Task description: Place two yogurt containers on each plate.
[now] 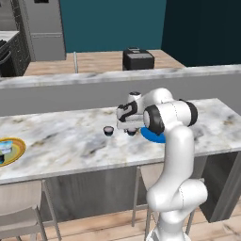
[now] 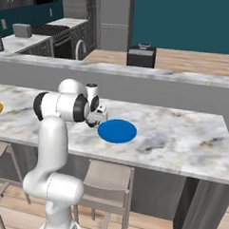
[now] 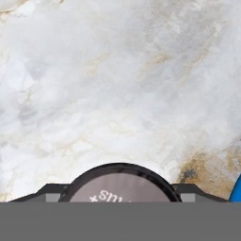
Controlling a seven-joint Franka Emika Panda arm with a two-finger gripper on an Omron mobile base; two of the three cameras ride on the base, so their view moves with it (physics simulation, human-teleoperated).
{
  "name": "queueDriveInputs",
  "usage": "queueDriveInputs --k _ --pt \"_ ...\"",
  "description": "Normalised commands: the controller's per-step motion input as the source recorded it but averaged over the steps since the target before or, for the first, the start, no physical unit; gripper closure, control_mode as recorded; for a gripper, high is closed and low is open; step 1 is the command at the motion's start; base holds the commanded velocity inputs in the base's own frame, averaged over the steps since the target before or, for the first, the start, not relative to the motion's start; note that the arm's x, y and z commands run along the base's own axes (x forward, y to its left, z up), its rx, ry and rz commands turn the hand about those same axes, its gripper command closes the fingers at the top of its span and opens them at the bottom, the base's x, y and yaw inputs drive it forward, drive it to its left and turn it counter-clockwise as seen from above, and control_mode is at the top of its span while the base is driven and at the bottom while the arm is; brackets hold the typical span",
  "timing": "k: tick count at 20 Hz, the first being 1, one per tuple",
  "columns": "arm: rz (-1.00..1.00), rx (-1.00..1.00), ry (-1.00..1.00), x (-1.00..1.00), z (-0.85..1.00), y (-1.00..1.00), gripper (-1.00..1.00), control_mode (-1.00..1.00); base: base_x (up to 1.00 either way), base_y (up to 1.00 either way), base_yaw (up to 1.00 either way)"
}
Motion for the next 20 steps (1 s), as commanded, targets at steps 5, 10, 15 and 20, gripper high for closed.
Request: queueDriveInputs --k 5,10,15,20 --pt "0.0 0.0 0.02 0.0 0.0 0.0 1.0 -1.0 0.0 0.0 0.0" --pt "0.0 0.0 0.0 -0.01 0.14 0.0 1.0 -1.0 0.0 0.0 0.0" --pt "-0.02 0.0 0.01 -0.11 0.39 -0.12 1.0 -1.0 0.0 0.0 0.0" --pt "0.0 0.0 0.0 -0.19 0.29 -0.48 1.0 -1.0 0.0 0.0 0.0"
